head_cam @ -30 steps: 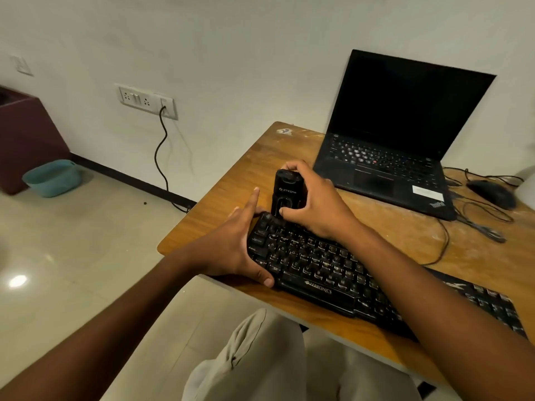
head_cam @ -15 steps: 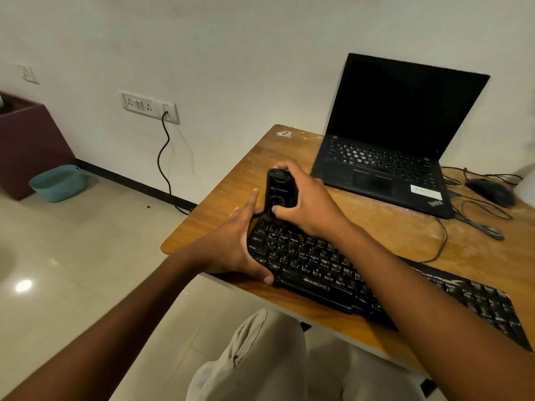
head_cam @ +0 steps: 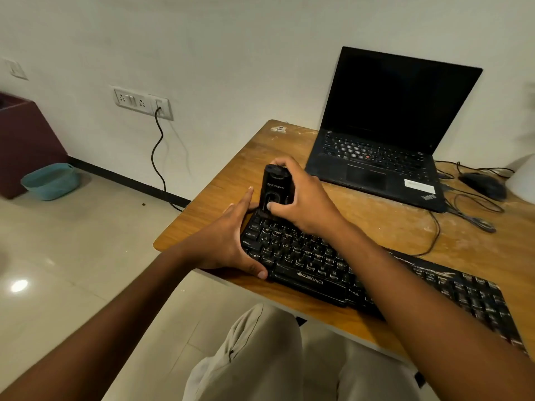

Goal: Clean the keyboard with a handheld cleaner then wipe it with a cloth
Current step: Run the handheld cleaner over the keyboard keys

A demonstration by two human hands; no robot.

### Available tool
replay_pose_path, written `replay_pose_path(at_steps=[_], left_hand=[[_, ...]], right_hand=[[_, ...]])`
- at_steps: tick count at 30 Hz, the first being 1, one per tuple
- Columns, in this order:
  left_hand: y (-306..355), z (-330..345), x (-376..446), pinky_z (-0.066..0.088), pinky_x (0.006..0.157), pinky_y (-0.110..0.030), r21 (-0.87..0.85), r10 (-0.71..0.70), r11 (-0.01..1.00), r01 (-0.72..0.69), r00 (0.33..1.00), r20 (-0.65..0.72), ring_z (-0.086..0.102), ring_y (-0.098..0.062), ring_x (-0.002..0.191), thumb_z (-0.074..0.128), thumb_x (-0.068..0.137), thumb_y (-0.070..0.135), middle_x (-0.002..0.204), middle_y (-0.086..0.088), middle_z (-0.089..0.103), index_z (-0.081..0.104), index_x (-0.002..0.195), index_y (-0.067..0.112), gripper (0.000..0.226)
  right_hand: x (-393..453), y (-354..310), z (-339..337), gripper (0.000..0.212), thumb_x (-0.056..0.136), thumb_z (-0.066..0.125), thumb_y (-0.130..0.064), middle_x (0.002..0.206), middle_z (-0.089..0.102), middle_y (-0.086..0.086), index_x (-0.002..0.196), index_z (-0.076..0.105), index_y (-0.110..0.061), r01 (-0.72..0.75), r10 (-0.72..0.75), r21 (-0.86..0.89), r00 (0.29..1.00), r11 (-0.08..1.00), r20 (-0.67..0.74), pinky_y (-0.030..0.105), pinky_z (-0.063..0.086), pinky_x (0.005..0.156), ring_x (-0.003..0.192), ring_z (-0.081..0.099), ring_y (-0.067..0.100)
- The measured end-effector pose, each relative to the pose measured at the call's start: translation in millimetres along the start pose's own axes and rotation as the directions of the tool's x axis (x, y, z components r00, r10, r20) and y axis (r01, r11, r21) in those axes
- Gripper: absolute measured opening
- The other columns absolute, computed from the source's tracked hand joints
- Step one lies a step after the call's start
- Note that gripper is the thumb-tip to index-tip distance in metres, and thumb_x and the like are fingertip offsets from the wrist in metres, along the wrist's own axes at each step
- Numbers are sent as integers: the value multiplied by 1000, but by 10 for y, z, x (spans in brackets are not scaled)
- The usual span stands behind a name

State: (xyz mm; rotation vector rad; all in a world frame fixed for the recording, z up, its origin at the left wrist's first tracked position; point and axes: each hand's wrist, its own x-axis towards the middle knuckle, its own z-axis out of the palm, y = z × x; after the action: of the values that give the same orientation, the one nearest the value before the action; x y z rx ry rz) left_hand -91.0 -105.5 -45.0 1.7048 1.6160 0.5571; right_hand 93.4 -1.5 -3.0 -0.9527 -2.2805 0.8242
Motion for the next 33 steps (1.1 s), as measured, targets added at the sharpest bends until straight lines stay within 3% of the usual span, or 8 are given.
replay_pose_path(at_steps=[6, 8, 15, 22, 24, 29, 31, 33], left_hand=[[-34, 10, 25, 30, 122, -43, 4, 16, 1000, -16, 1000, 16, 23, -18, 149, 95, 37, 68, 166, 8, 12, -23, 152, 51, 166], [-48, 12, 29, 31, 121, -41, 2, 19, 1000, -19, 1000, 15, 24, -17, 148, 95, 37, 68, 165, 8, 14, -22, 153, 50, 166], [-37, 13, 19, 35, 119, -40, -4, 22, 1000, -22, 1000, 2, 30, -15, 144, 97, 41, 62, 161, 10, 20, -21, 154, 50, 164], [-78, 19, 42, 30, 117, -32, -22, 37, 999, -36, 999, 15, 26, -11, 144, 98, 42, 60, 162, 11, 20, -20, 155, 48, 164], [-80, 24, 45, 31, 117, -32, -22, 35, 999, -35, 999, 13, 26, -12, 145, 98, 41, 61, 162, 11, 19, -20, 154, 49, 164], [-35, 16, 27, 27, 123, -43, -10, 16, 1000, -16, 1000, 8, 19, -17, 151, 97, 40, 62, 165, 9, 15, -22, 153, 50, 164], [-12, 20, 20, 20, 123, -38, -9, 9, 1000, -9, 1000, 2, 10, -12, 151, 97, 43, 58, 167, 6, 13, -22, 154, 48, 164], [-13, 23, 20, 21, 120, -34, -13, 9, 1000, -9, 1000, 3, 13, -8, 147, 97, 43, 58, 165, 5, 16, -22, 155, 47, 163]], right_hand=[[-302, 155, -510, 74, 79, 83, -13, 109, 62, -3, 131, 39, -43, -75, 93, -192, 992, 979, 85, 32, 62, 59, 86, 66, 13], [-292, 122, -575, 73, 79, 83, -13, 108, 62, -4, 130, 40, -42, -63, 82, -212, 993, 975, 82, 30, 62, 58, 86, 66, 12], [-20, -73, -39, 72, 79, 81, -9, 109, 61, -3, 132, 42, -37, -9, 9, 25, 1000, 1000, -22, 22, 58, 56, 86, 64, 11], [-292, 154, -476, 74, 78, 83, -13, 107, 61, -6, 133, 40, -38, -68, 82, -159, 993, 985, 83, 31, 62, 60, 87, 64, 10], [-293, 173, -573, 73, 77, 83, -13, 108, 62, -5, 132, 42, -36, -64, 79, -177, 994, 982, 79, 28, 60, 59, 89, 65, 11], [-73, -9, -255, 73, 77, 84, -10, 114, 60, -5, 133, 43, -34, -44, 44, 16, 998, 999, -46, 19, 56, 58, 90, 64, 7], [-29, -34, -84, 72, 77, 83, -10, 112, 61, -4, 133, 43, -33, -24, 26, 49, 998, 998, -50, 25, 60, 61, 90, 65, 9], [-73, -13, -76, 72, 78, 82, -11, 108, 61, -5, 132, 42, -35, -25, 25, -2, 1000, 1000, -16, 29, 61, 63, 88, 65, 10]])
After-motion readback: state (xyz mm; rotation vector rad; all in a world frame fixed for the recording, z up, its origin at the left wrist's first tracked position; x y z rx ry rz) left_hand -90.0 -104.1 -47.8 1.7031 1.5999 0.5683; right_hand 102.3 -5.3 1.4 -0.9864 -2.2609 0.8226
